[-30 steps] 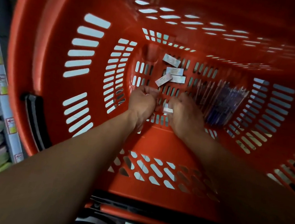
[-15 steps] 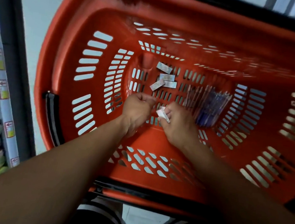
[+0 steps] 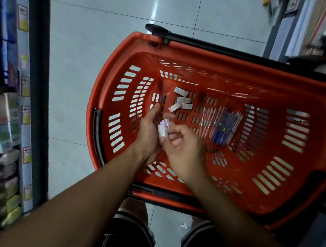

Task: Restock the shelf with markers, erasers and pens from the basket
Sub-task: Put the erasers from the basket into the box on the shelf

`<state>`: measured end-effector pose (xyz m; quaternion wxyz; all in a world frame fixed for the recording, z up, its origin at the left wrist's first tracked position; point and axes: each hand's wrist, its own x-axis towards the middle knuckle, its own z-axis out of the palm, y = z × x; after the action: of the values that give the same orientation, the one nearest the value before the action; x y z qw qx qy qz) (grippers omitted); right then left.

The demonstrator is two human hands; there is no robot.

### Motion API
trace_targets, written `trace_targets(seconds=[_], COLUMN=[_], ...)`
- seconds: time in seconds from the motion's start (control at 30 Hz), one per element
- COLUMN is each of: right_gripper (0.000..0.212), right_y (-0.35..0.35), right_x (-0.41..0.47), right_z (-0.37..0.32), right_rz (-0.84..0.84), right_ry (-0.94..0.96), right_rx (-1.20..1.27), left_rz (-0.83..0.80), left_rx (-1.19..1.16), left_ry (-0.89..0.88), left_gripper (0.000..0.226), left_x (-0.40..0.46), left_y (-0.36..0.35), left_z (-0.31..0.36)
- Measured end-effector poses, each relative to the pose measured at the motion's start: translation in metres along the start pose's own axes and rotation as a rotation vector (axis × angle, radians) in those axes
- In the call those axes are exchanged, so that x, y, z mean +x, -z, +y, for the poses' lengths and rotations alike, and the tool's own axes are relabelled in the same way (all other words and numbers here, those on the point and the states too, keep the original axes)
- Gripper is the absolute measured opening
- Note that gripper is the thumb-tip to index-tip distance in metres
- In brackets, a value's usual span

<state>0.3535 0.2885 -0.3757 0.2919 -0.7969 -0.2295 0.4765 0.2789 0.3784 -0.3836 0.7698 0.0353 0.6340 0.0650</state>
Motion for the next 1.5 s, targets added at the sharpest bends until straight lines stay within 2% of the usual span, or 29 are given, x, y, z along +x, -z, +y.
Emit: trace_targets(seconds=[0.13, 0.2, 0.27, 0.33, 0.43, 0.53, 0.63, 0.8, 1.0, 1.1, 1.23, 1.3, 1.37, 1.5], right_gripper=[0.014, 0.006, 0.007, 0.011, 0.021, 0.028, 0.036, 0.019, 0.019, 0.017, 0.019, 0.015, 0.012, 0.022], right_y=[0.003, 0.006, 0.013, 0.019, 0.016, 0.006, -0.002, -0.01, -0.015, -0.017, -0.023, -0.022, -0.017, 0.005], right_x=[-0.006, 0.002, 0.02, 0.042, 0.07, 0.085, 0.092, 0.1, 0.111, 0.113, 0.115, 0.117, 0.116, 0.094], right_z=[0.001, 0.009, 0.026, 0.049, 0.084, 0.102, 0.114, 0.12, 0.114, 0.114, 0.115, 0.115, 0.116, 0.109], right_rz=[0.076, 0.112, 0.121, 0.058, -0.159, -0.309, -0.348, -0.371, -0.473, -0.455, -0.413, -0.41, -0.361, -0.269], right_ry=[0.12, 0.062, -0.03, -0.091, -0.122, -0.02, 0.096, 0.121, 0.282, 0.329, 0.369, 0.331, 0.229, 0.084], right_rx=[-0.12, -0.156, -0.238, -0.365, -0.598, -0.778, -0.881, -1.036, -1.294, -1.372, -1.404, -1.349, -1.167, -0.789], left_rz=[-0.036, -0.051, -0.072, -0.093, -0.069, -0.002, 0.028, 0.061, 0.08, 0.101, 0.115, 0.121, 0.127, 0.121], left_rx=[-0.043, -0.05, -0.046, -0.041, 0.068, 0.261, 0.378, 0.444, 0.507, 0.508, 0.512, 0.527, 0.528, 0.492], left_ry=[-0.022, -0.031, -0.03, -0.018, -0.018, -0.038, -0.068, -0.088, -0.114, -0.129, -0.14, -0.144, -0.145, -0.131], left_gripper=[0.043, 0.04, 0.039, 0.036, 0.026, 0.022, 0.018, 0.015, 0.018, 0.016, 0.016, 0.016, 0.014, 0.014], left_x=[0.001, 0.004, 0.007, 0.011, 0.019, 0.024, 0.023, 0.022, 0.024, 0.025, 0.027, 0.027, 0.025, 0.015], left_y=[0.005, 0.009, 0.014, 0.018, 0.02, 0.021, 0.023, 0.026, 0.025, 0.021, 0.019, 0.017, 0.017, 0.012], left_z=[-0.006, -0.007, -0.008, -0.009, -0.007, -0.004, -0.001, 0.002, -0.001, -0.006, -0.011, -0.013, -0.013, -0.011])
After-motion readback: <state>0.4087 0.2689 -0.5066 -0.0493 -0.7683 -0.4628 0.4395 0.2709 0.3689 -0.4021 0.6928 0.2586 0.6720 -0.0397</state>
